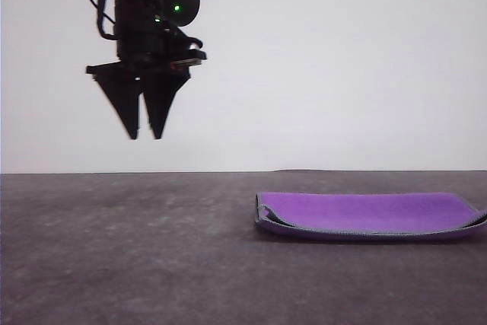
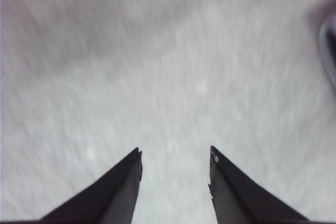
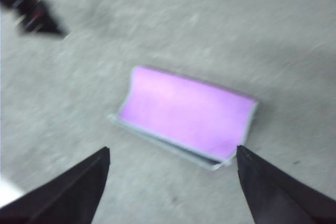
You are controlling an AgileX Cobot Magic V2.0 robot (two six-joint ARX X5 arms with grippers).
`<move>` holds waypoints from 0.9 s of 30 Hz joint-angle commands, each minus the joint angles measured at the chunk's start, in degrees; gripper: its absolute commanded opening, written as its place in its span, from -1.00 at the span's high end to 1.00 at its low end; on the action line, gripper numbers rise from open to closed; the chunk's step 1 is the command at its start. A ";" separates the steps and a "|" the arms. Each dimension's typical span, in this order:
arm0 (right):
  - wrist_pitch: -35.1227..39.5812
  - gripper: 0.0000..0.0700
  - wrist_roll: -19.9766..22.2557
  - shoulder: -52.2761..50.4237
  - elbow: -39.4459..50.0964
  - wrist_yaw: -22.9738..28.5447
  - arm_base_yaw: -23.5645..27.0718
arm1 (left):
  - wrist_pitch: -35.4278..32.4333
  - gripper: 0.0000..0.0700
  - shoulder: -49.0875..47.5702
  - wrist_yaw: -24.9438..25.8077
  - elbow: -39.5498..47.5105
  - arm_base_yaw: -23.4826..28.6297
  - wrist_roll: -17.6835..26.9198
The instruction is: Fold clothes
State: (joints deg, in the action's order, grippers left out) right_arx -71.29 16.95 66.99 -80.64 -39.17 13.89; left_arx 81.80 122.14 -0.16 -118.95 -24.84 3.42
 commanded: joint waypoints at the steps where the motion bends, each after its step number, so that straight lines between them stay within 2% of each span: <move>1: 0.68 -0.38 -1.57 0.89 -1.11 0.19 0.06 | 3.23 0.30 -0.68 -0.04 2.14 -0.31 -0.06; 4: 0.49 -0.38 -1.88 1.99 -0.90 0.55 0.07 | 3.23 0.30 -3.97 0.14 8.61 -0.13 -0.34; 8: 1.77 -0.38 -3.37 3.57 1.40 4.29 0.07 | 3.22 0.30 -9.55 0.20 17.81 0.30 -0.53; 13: 6.05 -0.38 -5.80 5.89 8.40 4.82 0.08 | 2.67 0.30 -17.68 0.22 26.35 1.85 -1.61; 16: 9.77 -0.38 -7.11 7.34 13.94 4.73 -0.03 | -0.28 0.30 -23.24 0.62 29.84 3.08 -1.53; 21: 17.94 -0.38 -9.60 11.22 20.82 4.70 -0.26 | -3.80 0.30 -31.56 6.31 33.67 6.25 -0.60; 25: 19.86 -0.38 -10.12 16.41 22.14 3.63 -0.50 | -4.02 0.30 -36.13 13.46 35.56 8.78 1.25; 27: 20.80 -0.38 -10.19 18.91 22.14 2.47 -0.93 | -3.31 0.30 -37.42 15.00 36.08 9.42 2.26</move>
State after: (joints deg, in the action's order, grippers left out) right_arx -50.82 7.39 84.57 -58.22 -36.24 13.09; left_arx 78.59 84.18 13.99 -82.48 -15.16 3.88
